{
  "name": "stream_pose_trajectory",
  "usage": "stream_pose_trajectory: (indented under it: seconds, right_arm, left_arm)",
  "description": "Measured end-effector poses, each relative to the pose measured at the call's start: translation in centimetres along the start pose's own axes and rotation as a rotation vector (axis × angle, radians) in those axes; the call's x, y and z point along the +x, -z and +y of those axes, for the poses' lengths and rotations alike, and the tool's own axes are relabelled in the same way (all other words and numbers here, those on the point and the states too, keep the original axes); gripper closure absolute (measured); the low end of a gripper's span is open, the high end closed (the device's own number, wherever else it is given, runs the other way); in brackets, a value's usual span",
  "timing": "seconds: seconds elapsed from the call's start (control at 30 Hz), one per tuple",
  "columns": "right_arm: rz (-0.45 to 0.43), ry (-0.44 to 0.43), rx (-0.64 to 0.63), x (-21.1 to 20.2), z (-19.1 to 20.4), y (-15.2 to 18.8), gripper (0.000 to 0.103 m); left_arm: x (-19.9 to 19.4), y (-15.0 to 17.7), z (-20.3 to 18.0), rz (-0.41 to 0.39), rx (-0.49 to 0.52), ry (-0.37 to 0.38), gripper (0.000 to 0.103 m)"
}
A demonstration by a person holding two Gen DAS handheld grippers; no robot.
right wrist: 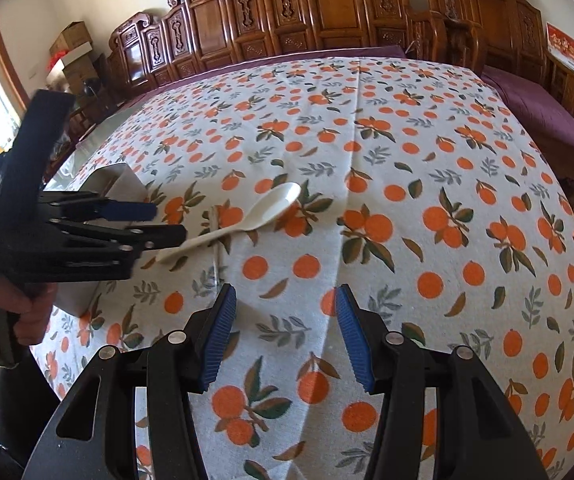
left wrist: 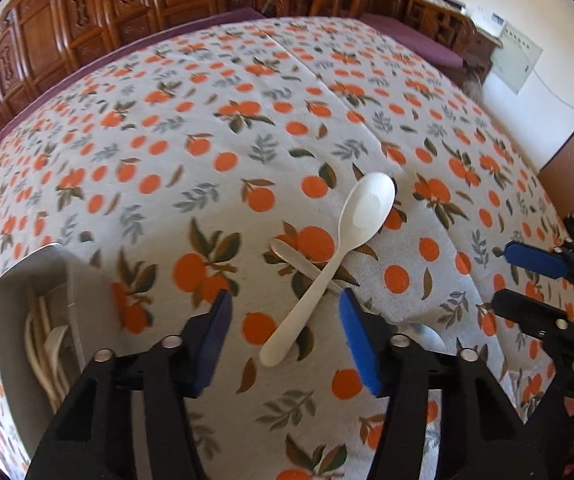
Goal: Organize utensils
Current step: 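Grasp the remaining white plastic spoon on the cloth with the left tool, then grasp the metal spoon with the right tool while the left tool holds the white spoon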
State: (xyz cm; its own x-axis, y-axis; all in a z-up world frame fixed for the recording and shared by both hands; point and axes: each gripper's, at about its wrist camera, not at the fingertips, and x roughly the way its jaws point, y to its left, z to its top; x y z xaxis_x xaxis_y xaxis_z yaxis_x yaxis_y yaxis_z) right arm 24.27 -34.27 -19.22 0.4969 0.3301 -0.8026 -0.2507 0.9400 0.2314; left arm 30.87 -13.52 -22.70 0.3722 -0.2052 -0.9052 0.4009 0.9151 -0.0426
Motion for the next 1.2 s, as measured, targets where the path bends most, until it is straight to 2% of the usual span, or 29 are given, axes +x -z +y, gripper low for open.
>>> stream_pose_trajectory:
  seconds: [0.1,0.17,0.33,0.47,0.57,0.77,1.2]
  right_arm:
    - [0.001,-0.001,0.007,-0.1,-0.4,0.2,0.049]
    - [0.001,-0.001,0.009,-0.2,-0.5,0.3,0.049]
    - [0.001,-0.008,0.006,-0.5,-0.4,0.5,0.049]
    - [0.009,-0.016,0.001,-0.2,-0.1,0.7,0.049]
    - [0.013,-0.025,-0.001,0.1,0.4,0.8,0.049]
    - [0.018,-0.039,-0.012,0.6,1.5,0.7,0.049]
    - [0.064,-0.069,-0.002,3.4,4.0,0.7,0.049]
  left_arm:
    - [1.1,-0.4,-0.5,0.017,0.016,-0.006,0.058]
    - [1.9,-0.7,-0.8,0.032,0.025,-0.005,0.067]
    - [2.7,-1.2,-1.4,0.03,0.04,0.005,0.072]
    - [2.7,-1.3,-1.7,0.038,0.041,0.038,0.088]
    - [2.6,-1.2,-1.7,0.043,0.041,0.049,0.096]
    - [1.9,-0.5,-1.0,0.053,0.006,0.059,0.096]
    - [-4.2,2.1,0.5,-0.029,-0.035,0.058,0.096]
